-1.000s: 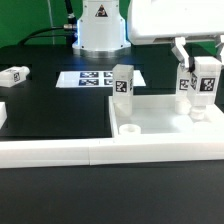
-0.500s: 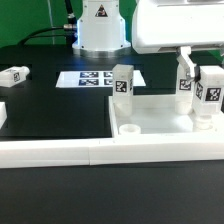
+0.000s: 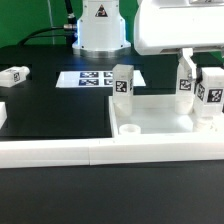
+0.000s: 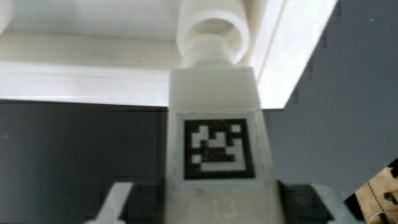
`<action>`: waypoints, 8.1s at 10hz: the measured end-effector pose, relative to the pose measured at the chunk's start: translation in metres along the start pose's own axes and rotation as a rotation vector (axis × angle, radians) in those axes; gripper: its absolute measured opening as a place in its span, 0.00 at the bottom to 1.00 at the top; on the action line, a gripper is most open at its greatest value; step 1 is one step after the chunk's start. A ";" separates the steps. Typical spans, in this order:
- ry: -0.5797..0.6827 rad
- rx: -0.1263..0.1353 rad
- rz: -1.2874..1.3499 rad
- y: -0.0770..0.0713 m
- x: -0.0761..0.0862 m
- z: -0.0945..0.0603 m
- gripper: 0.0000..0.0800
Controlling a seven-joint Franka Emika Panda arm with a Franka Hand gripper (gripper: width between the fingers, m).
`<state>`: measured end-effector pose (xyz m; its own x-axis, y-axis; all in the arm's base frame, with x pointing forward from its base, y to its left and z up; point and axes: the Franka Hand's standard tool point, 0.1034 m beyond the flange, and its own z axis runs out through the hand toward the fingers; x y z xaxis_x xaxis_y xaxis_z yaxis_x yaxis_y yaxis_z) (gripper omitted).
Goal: Assemble square table
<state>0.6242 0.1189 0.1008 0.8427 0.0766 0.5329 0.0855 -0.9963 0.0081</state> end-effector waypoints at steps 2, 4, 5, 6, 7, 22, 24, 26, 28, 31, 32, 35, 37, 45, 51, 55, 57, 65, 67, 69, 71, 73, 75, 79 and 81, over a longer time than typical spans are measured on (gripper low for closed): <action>-0.001 0.002 -0.003 -0.003 0.000 0.000 0.36; -0.008 0.002 -0.005 -0.003 -0.005 0.001 0.36; -0.012 0.003 -0.007 -0.004 -0.007 0.001 0.36; -0.014 0.003 -0.008 -0.004 -0.008 0.002 0.36; -0.015 0.002 -0.008 -0.004 -0.009 0.002 0.36; -0.043 -0.001 0.007 0.000 -0.016 0.008 0.81; -0.163 0.021 0.085 0.003 -0.013 0.005 0.81; -0.202 0.022 0.102 0.008 -0.015 0.008 0.81; -0.370 0.052 0.142 0.000 -0.018 0.011 0.81; -0.553 0.070 0.163 -0.001 -0.014 0.017 0.81; -0.514 0.061 0.162 0.005 -0.010 0.023 0.81; -0.513 0.057 0.163 0.006 -0.012 0.024 0.81; -0.515 0.047 0.202 0.006 -0.012 0.024 0.63; -0.492 -0.123 0.908 0.007 -0.010 0.028 0.36; -0.439 -0.265 1.615 0.007 -0.014 0.026 0.36; -0.441 -0.182 1.132 0.001 -0.011 0.026 0.72; -0.447 -0.161 1.016 0.000 -0.013 0.026 0.81; -0.416 -0.016 0.288 0.010 -0.005 0.027 0.81; -0.417 -0.019 0.299 0.010 -0.006 0.027 0.64; -0.417 -0.044 0.435 0.009 -0.006 0.027 0.45; -0.416 -0.071 0.558 0.009 -0.006 0.027 0.36; -0.416 -0.105 0.710 0.009 -0.007 0.028 0.36; -0.422 -0.173 1.017 0.013 -0.009 0.028 0.36; -0.396 -0.262 1.637 0.010 -0.015 0.026 0.36; -0.375 -0.313 1.834 0.007 -0.016 0.025 0.36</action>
Offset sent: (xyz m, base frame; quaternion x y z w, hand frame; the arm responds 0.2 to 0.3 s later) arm -0.0121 0.0034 -0.0062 0.0043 -0.0026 -0.0031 1.0000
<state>0.6248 0.1121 0.0710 -0.1709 -0.9774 -0.1243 -0.9750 0.1859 -0.1214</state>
